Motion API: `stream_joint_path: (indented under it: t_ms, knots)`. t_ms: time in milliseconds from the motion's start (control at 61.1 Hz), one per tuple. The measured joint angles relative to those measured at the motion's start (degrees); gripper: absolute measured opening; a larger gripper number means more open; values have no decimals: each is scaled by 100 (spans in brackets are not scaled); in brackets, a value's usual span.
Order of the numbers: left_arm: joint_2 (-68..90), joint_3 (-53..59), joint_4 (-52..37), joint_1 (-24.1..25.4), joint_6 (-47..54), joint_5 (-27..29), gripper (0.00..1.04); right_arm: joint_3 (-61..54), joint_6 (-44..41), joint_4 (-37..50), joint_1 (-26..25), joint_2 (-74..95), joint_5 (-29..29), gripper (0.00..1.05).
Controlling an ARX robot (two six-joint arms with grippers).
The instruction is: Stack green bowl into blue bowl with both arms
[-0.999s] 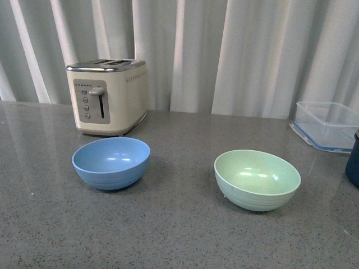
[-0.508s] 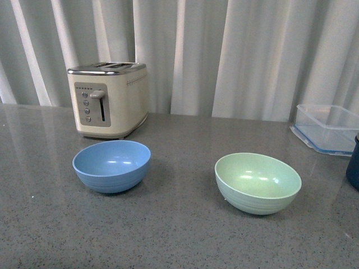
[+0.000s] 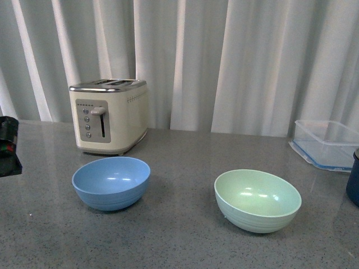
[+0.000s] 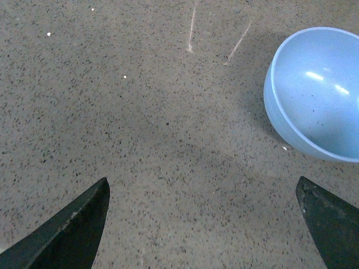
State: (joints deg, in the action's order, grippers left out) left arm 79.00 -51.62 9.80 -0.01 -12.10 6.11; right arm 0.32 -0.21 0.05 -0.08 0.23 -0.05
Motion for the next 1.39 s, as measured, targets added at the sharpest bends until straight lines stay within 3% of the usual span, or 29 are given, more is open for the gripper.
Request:
stream_joint_path:
  t_ms: [377,1114,1392]
  knots:
    - [1390,-697,-876,-297,-315,138,98,0,0,0,0,0,0,95]
    - [3023,-1912,-1084,-656,-323,442,98,0,0,0,0,0,-2,95]
    - [3042,-1923,-960,-686,-590,546,56,0,0,0,0,0,0,95]
